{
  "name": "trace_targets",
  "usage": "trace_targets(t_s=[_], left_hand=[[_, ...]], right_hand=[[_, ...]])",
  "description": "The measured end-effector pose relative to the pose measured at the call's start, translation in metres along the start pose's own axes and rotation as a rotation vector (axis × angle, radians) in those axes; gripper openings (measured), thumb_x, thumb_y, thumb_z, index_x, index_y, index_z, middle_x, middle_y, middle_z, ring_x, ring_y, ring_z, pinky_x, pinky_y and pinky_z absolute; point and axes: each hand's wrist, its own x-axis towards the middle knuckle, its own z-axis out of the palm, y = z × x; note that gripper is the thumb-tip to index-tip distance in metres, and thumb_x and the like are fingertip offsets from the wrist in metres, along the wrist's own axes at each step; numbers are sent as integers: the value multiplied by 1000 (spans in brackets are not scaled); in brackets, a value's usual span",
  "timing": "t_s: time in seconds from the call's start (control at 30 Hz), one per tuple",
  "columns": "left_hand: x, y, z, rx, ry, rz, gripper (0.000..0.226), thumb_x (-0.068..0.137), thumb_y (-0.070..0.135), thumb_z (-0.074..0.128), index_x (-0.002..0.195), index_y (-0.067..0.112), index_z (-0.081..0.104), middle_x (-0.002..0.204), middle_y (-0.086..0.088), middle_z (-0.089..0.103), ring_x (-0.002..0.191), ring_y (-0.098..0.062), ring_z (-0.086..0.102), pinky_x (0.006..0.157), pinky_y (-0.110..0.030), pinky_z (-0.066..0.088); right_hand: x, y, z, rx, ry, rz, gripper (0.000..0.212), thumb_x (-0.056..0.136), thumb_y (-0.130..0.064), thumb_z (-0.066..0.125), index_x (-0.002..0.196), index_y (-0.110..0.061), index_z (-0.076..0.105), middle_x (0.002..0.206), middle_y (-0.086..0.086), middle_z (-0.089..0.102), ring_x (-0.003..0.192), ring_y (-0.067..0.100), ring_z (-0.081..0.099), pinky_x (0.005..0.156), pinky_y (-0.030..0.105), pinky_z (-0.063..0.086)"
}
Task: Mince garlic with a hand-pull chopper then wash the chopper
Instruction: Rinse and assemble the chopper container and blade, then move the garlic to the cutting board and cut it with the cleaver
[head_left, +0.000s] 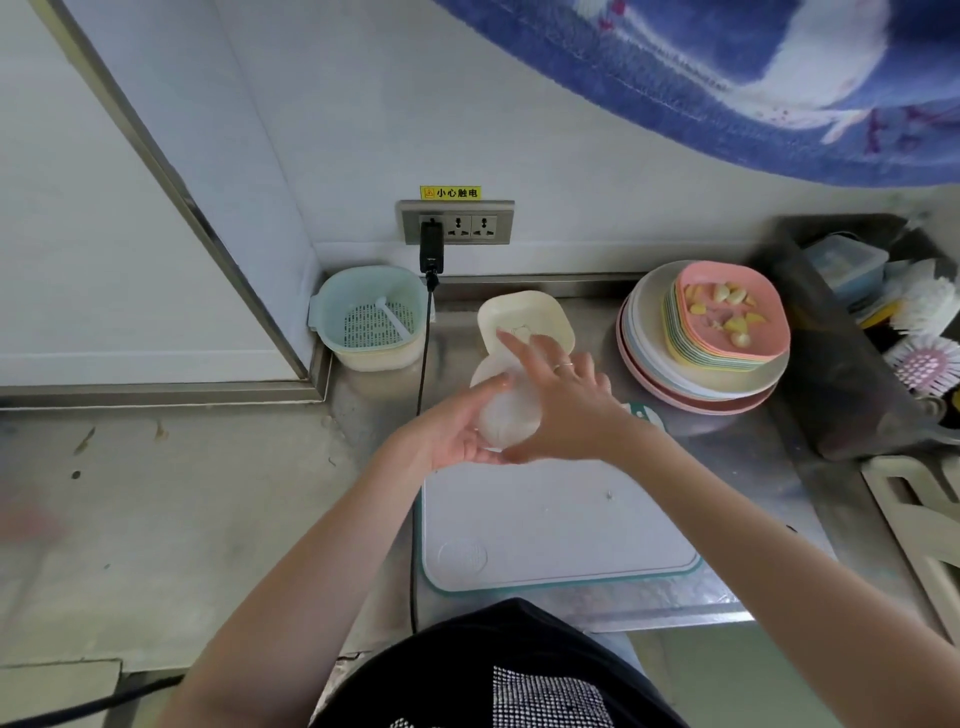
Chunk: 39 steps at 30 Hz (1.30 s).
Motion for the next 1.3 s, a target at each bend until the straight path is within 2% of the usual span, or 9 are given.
trace_targets(t_s=[0.17,0.37,0.53,0.87,1.0,1.07,1.17,1.23,1.3], left_hand=[[-21,-12,-21,-64,255,116,80,60,55,81,126,19,54,119,-12,65,101,-31,68,70,-48,57],[-68,-21,-71,-99,660,451,38,83,46,67,116,29,57,110,5,66,100,-20,64,68,-43,58],[-86,-56,-120,224,1193,497,45,93,46,51,127,16,48,116,-7,60,109,-30,56,88,-34,41],[-70,-58,-154,491,1243,45,54,97,54,34,141,23,34,139,-17,41,126,-36,36,104,-46,32],[-75,-39,-122,778,1549,127,46,91,26,57,129,5,43,135,-20,39,118,-38,40,93,-46,36],[-71,-39,-92,887,1444,519,16,76,1,62,90,4,55,95,-17,57,87,-37,54,71,-44,42],[-52,-48,-29,1224,925,824,25,59,-10,61,64,10,48,62,-8,51,60,-30,53,55,-29,29],[-30,-59,9,1397,609,721,24,67,-6,61,88,7,60,93,-12,62,93,-31,60,71,-28,34],[-6,-73,27,1488,437,429,53,79,7,61,130,9,45,147,-15,34,140,-30,27,109,-38,25]], right_hand=[[18,7,6,750,-100,50,90,80,-46,71,144,-50,8,149,-2,27,131,24,36,108,41,34],[39,-80,34,940,-247,107,51,95,-41,51,139,-25,30,126,5,54,96,31,66,74,38,59],[66,-137,92,952,-397,165,57,93,-40,54,140,-22,27,132,6,47,102,31,63,74,37,59],[84,-158,133,777,-410,256,58,96,-45,44,143,-15,24,130,16,48,89,33,63,66,37,57],[71,-145,118,529,-19,82,31,92,-27,55,115,-10,42,108,8,47,91,27,53,70,35,46],[53,-119,107,481,214,-39,15,83,1,47,83,-12,41,83,4,44,75,24,43,59,32,32],[21,-62,104,351,205,38,22,76,8,43,71,-13,44,75,3,46,73,25,47,56,30,31],[6,-22,110,246,-13,158,25,82,-3,52,104,-11,57,108,7,59,102,28,56,79,27,44],[-4,12,113,224,-208,163,69,83,-18,64,143,-13,31,149,4,34,139,27,30,113,36,26]])
